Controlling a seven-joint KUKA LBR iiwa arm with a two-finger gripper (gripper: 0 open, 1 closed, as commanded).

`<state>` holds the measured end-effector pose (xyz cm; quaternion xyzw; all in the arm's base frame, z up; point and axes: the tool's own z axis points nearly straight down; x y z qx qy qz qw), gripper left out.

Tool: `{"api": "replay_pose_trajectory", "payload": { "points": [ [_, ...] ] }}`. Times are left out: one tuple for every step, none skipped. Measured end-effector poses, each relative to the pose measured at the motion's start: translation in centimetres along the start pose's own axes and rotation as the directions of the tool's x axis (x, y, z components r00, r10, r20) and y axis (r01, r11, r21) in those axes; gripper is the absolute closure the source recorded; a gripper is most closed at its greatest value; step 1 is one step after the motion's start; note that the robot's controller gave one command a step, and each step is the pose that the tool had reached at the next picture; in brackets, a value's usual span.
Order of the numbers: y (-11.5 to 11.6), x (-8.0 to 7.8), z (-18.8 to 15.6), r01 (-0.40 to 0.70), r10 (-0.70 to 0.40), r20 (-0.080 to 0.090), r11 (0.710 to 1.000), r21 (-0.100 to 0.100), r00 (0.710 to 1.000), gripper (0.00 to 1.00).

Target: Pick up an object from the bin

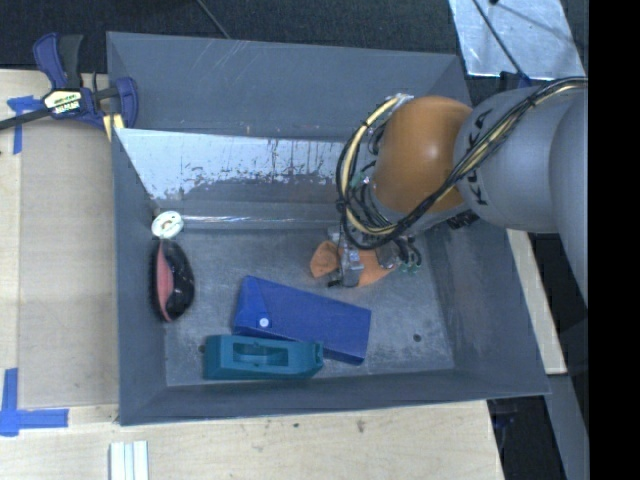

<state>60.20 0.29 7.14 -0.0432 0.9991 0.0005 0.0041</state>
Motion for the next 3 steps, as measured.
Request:
{"api": "replay_pose_trajectory", "payload": {
  "points": [
    [-1.1, -2.6, -6.7, 0.007, -0.007, -0.005, 1.000, 0.001, 1.000, 1.00],
    [-1.1, -2.6, -6.7, 0.007, -0.007, -0.005, 1.000, 0.000, 1.000, 1.00],
    [-1.9, -0.9, -21.0, -0.010, 0.010, -0.003, 1.000, 0.001, 1.000, 1.00]
  ]
}}
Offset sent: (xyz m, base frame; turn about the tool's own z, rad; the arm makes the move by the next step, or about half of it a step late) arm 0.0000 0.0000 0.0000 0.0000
